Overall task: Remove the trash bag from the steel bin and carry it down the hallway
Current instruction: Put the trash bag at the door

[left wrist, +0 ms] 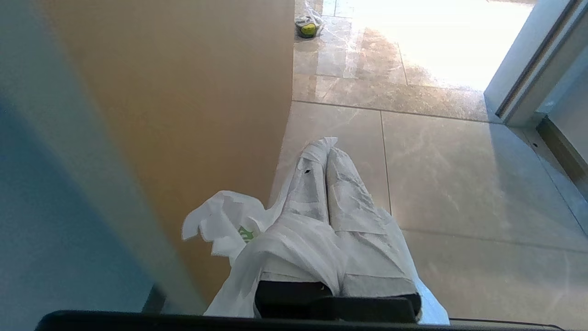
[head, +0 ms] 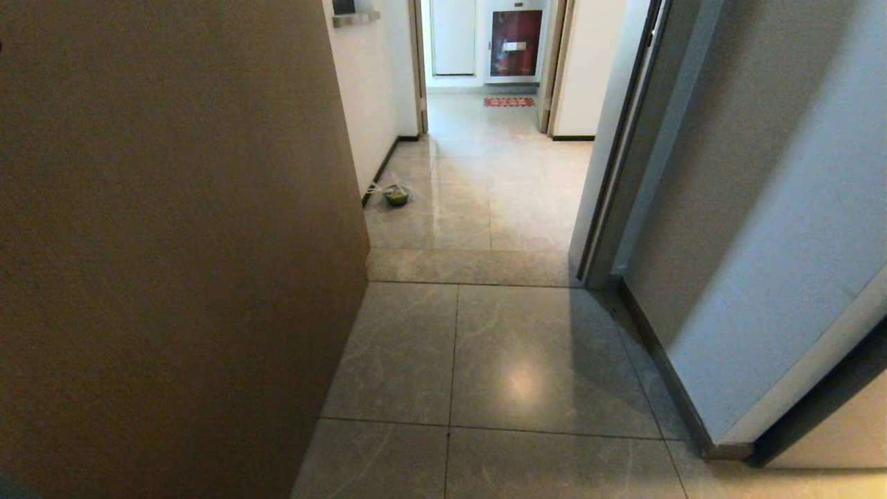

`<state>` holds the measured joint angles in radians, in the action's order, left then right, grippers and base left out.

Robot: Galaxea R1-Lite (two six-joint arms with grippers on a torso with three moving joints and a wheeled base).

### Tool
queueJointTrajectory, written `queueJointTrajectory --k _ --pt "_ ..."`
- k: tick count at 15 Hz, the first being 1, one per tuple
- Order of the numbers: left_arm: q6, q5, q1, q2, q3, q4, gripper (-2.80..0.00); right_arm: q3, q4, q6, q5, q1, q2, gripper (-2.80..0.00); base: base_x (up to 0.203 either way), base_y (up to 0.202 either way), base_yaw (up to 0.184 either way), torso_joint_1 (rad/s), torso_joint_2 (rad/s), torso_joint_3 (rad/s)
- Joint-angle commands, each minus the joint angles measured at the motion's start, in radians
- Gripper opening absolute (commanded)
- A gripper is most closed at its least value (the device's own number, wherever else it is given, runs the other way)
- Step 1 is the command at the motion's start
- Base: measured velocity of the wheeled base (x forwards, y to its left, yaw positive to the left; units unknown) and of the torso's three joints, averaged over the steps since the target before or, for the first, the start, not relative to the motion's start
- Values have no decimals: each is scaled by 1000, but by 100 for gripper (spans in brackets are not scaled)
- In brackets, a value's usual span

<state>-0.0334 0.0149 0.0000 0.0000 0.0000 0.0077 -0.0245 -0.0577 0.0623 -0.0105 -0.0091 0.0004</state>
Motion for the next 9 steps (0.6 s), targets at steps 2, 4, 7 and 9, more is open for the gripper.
queueJointTrajectory --k 2,4,7,9 --pt "0 0 0 2 0 0 -280 0 -1 1 0 0 -2 -280 193 0 -1 3 2 0" --pt "0 0 0 2 0 0 -280 0 -1 1 0 0 -2 -280 193 0 0 2 2 2" --pt "-2 0 0 2 2 0 -280 0 -1 1 0 0 -2 -280 192 0 1 3 3 3" --pt "0 0 0 2 0 0 -280 0 -1 1 0 0 -2 -280 191 0 1 4 3 -2"
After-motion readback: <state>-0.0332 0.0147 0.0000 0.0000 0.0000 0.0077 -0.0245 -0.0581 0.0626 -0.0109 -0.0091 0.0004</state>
